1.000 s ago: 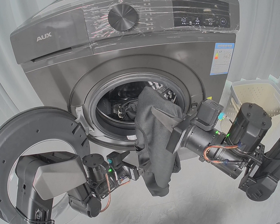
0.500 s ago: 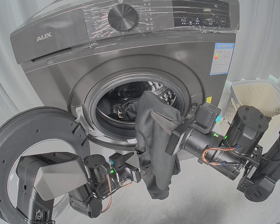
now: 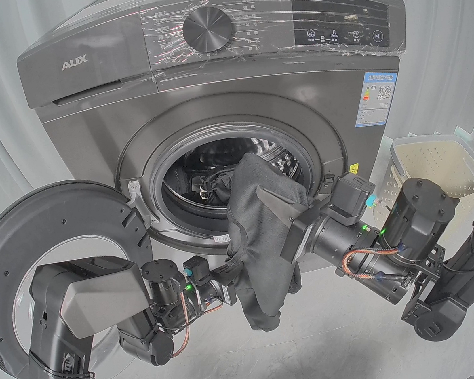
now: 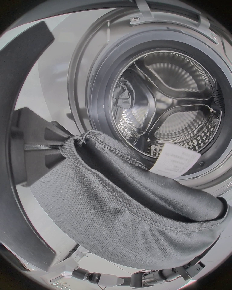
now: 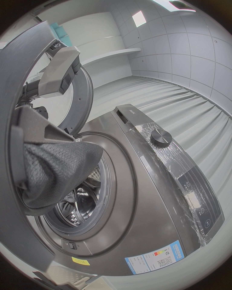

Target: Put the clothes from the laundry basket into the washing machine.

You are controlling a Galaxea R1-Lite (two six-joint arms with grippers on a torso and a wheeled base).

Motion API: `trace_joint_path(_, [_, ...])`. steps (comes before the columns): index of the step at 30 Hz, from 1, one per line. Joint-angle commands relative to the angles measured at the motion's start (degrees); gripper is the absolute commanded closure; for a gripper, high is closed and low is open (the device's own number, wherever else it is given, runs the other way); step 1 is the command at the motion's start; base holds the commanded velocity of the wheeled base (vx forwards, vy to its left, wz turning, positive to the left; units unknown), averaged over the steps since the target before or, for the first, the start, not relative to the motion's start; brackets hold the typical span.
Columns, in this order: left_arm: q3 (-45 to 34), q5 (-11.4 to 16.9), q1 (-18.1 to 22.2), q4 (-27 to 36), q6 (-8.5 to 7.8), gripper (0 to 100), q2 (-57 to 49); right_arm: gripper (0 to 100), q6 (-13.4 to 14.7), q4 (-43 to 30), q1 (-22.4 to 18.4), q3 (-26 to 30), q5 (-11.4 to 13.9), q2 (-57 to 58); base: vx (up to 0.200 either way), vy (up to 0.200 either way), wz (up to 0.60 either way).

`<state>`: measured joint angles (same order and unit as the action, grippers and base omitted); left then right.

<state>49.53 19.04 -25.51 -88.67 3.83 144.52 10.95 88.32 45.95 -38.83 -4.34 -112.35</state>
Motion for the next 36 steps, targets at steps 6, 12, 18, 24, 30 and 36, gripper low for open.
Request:
trace_joint_path(6, [-4.0,-0.5,2.7,-0.2,0.13,100,-7.3,100,0.2,0.0,-2.0,0.3,-0.8,-0.3,0.000,0.000,0.00])
trace_joint_path(12, [-12.2,-0.6,4.8,-0.2,-1.02,100,-16.0,100,0.7,0.0,-3.8,2.2,-0.7,-1.5,0.000,0.000,0.00])
trace_joint_path(18, [-17.5,-0.5,6.4,-0.2,-1.37,100,-24.2,100,1.0,0.1,-5.6,3.1,-0.8,-2.3,0.000,0.000,0.00])
trace_joint_path(24, [-21.7,0.2,9.0,-0.2,-0.93,100,-29.0,100,1.5,0.1,-5.9,5.6,-1.0,-2.9,0.000,0.000,0.00])
trace_joint_path(30, [-20.6,0.0,9.2,-0.2,-1.19,100,-29.5,100,1.5,0.1,-5.8,7.6,-1.1,-3.2,0.000,0.000,0.00])
trace_joint_path(36, [-20.2,0.0,9.1,-0.2,-1.28,100,-29.7,0,2.3,0.0,-5.2,9.4,-2.2,-3.2,0.000,0.000,0.00])
